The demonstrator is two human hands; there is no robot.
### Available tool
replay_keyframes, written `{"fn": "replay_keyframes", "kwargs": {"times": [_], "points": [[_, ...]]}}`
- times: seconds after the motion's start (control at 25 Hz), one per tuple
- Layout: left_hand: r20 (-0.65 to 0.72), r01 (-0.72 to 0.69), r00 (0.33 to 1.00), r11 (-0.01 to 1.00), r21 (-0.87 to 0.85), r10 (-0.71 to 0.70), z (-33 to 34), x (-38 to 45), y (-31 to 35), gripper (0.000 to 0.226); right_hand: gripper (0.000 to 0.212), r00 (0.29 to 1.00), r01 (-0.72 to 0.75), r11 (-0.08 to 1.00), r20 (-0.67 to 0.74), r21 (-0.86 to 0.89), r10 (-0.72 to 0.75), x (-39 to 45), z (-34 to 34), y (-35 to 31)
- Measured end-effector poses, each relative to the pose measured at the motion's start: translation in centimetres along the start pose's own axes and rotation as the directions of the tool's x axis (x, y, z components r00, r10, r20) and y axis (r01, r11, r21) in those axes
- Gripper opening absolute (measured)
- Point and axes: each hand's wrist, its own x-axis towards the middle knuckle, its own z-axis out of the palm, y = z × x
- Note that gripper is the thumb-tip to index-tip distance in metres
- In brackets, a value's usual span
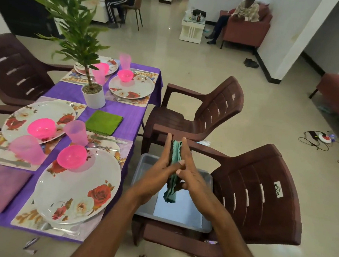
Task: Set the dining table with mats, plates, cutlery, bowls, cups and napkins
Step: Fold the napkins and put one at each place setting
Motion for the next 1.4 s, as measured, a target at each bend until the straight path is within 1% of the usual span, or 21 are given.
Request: {"fn": "replay_keyframes", "kwargs": {"times": [0.08, 0.12, 0.24, 0.28, 0.36, 0.48, 0.56, 0.6, 0.68, 0.72, 0.76, 0.8, 0.84, 0.92, 0.96, 1.0, 1.08, 1.2, 1.24, 1.32, 1.4], "points": [[-0.024, -0.007, 1.0, 0.997, 0.073, 0.009, 0.6, -2.1, -0.7, 0.079, 0.059, 0.999, 0.007, 0.999, 0.043, -0.042, -0.005, -1.2, 1.6, 0.0], [-0.052, -0.016, 0.998, 0.995, 0.094, 0.021, 0.7, -3.2, -1.2, 0.081, 0.059, 0.997, 0.017, 0.999, 0.076, -0.031, -0.014, -1.7, 2.3, 0.3], [-0.247, -0.019, 0.969, 0.999, 0.029, 0.025, 0.2, -6.9, -3.2, 0.073, 0.059, 0.98, 0.008, 0.996, 0.197, 0.086, -0.024, -3.1, 5.1, 1.5], [-0.338, -0.015, 0.941, 0.999, -0.046, -0.002, 0.1, -8.1, -3.6, 0.067, 0.058, 0.972, -0.01, 0.991, 0.232, 0.133, -0.021, -3.4, 6.2, 1.9], [-0.522, -0.006, 0.844, 0.971, -0.241, -0.124, -0.5, -11.1, -4.5, 0.049, 0.055, 0.945, -0.06, 0.971, 0.326, 0.23, -0.019, -4.1, 9.0, 1.7], [-0.668, -0.076, 0.705, 0.912, -0.404, -0.237, -2.8, -15.8, -5.4, 0.032, 0.052, 0.899, -0.101, 0.936, 0.434, 0.336, -0.058, -4.6, 13.5, 1.4], [-0.697, -0.157, 0.655, 0.85, -0.502, -0.291, -4.4, -19.0, -5.8, 0.032, 0.053, 0.862, -0.188, 0.872, 0.502, 0.451, -0.074, -4.6, 16.6, 1.3], [-0.699, -0.195, 0.643, 0.816, -0.544, -0.313, -5.0, -20.4, -5.8, 0.032, 0.055, 0.862, -0.232, 0.823, 0.501, 0.519, -0.073, -4.5, 18.1, 1.3], [-0.7, -0.277, 0.62, 0.735, -0.619, -0.356, -6.5, -23.8, -5.4, 0.037, 0.054, 0.914, -0.263, 0.738, 0.406, 0.621, -0.016, -4.5, 21.6, 1.2], [-0.696, -0.313, 0.613, 0.694, -0.649, -0.374, -7.4, -25.5, -5.2, 0.043, 0.05, 0.945, -0.257, 0.746, 0.32, 0.614, 0.062, -4.4, 23.3, 1.1], [-0.691, -0.343, 0.602, 0.652, -0.676, -0.399, -8.5, -27.3, -4.9, 0.047, 0.046, 0.958, -0.264, 0.789, 0.243, 0.554, 0.15, -4.3, 25.0, 1.2], [-0.677, -0.364, 0.603, 0.609, -0.705, -0.422, -9.7, -29.2, -4.8, 0.048, 0.045, 0.951, -0.3, 0.823, 0.218, 0.482, 0.219, -4.2, 26.8, 1.1], [-0.657, -0.381, 0.613, 0.564, -0.733, -0.439, -10.9, -31.2, -4.6, 0.049, 0.047, 0.927, -0.364, 0.821, 0.259, 0.44, 0.273, -4.2, 28.6, 1.1], [-0.62, -0.406, 0.647, 0.487, -0.773, -0.444, -13.0, -34.8, -4.2, 0.048, 0.053, 0.84, -0.514, 0.744, 0.424, 0.426, 0.338, -3.8, 32.0, 1.0], [-0.617, -0.424, 0.65, 0.462, -0.779, -0.445, -14.3, -36.7, -4.2, 0.048, 0.056, 0.791, -0.574, 0.705, 0.505, 0.417, 0.345, -3.8, 34.0, 0.5], [-0.618, -0.437, 0.656, 0.449, -0.779, -0.434, -15.6, -38.5, -4.2, 0.047, 0.059, 0.751, -0.611, 0.673, 0.574, 0.416, 0.327, -3.8, 36.3, 0.1], [-0.639, -0.463, 0.65, 0.451, -0.763, -0.413, -18.8, -42.3, -4.4, 0.046, 0.06, 0.719, -0.643, 0.615, 0.636, 0.456, 0.28, -3.6, 41.2, -1.0], [-0.673, -0.504, 0.599, 0.448, -0.738, -0.434, -24.6, -48.3, -5.2, 0.04, 0.052, 0.677, -0.675, 0.557, 0.708, 0.485, 0.204, -3.5, 48.9, -3.6], [-0.681, -0.516, 0.588, 0.446, -0.731, -0.436, -26.3, -50.1, -5.6, 0.039, 0.051, 0.684, -0.66, 0.571, 0.706, 0.489, 0.186, -3.5, 51.1, -4.5], [-0.702, -0.526, 0.561, 0.466, -0.711, -0.439, -29.9, -54.0, -6.6, 0.038, 0.044, 0.754, -0.562, 0.656, 0.638, 0.504, 0.156, -3.4, 55.6, -6.0], [-0.727, -0.506, 0.524, 0.524, -0.685, -0.444, -33.2, -57.7, -7.1, 0.041, 0.037, 0.825, -0.436, 0.758, 0.552, 0.485, 0.122, -3.4, 60.2, -8.0]]}}
